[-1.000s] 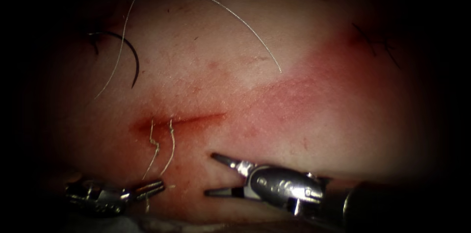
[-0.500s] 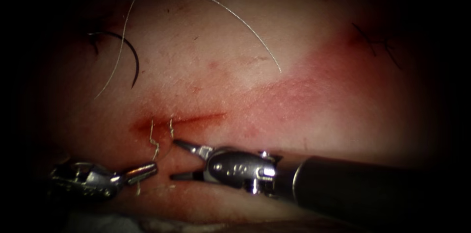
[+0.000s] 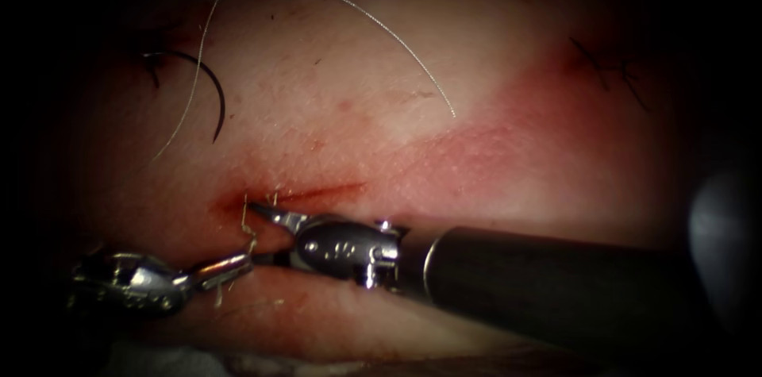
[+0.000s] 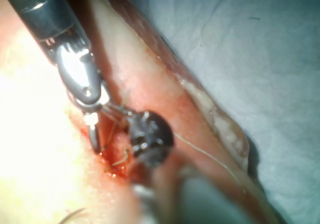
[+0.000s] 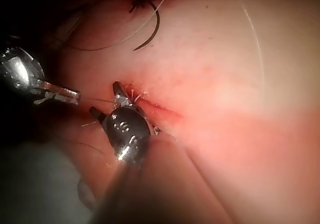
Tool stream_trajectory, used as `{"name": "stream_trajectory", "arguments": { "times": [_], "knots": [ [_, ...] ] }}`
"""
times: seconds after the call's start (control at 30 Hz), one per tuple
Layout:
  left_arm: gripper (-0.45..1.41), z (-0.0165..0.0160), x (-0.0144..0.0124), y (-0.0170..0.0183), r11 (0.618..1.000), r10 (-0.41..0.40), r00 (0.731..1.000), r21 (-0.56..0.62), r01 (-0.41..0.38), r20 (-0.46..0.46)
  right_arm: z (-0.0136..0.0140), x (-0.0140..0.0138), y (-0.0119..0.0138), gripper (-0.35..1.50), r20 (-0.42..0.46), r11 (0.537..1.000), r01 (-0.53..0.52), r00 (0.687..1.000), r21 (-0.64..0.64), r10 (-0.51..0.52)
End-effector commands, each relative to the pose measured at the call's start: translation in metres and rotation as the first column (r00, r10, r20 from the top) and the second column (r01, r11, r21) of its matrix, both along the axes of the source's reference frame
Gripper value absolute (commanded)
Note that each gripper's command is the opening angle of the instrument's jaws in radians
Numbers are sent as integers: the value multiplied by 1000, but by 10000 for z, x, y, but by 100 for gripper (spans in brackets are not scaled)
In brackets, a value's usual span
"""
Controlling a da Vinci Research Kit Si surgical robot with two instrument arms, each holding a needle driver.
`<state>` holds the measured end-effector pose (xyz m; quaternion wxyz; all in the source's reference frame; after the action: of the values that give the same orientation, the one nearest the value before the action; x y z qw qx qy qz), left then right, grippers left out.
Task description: Wound Closure
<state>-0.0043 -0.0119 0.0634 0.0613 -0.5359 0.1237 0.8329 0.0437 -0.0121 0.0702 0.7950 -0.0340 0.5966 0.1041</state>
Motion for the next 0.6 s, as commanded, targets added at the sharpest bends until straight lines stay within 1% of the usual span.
{"name": "stream_trajectory", "arguments": {
  "times": [0.03,0.07,0.2,0.6],
  "knots": [
    [-45,7,-5,-6,1000,0,1000,3,0,0,4,13,-1,148,-7,1000,-6,1000,2,6],
    [-45,6,-5,-7,1000,0,1000,3,0,0,5,18,1,148,-8,1000,-9,1000,1,9],
    [-45,6,-5,-7,1000,0,1000,3,0,0,9,27,2,148,-10,1000,-8,1000,-1,8],
    [-45,7,-8,-9,1000,-3,1000,1,3,-2,12,36,1,148,-22,1000,-2,1000,-11,2]
  ]
}}
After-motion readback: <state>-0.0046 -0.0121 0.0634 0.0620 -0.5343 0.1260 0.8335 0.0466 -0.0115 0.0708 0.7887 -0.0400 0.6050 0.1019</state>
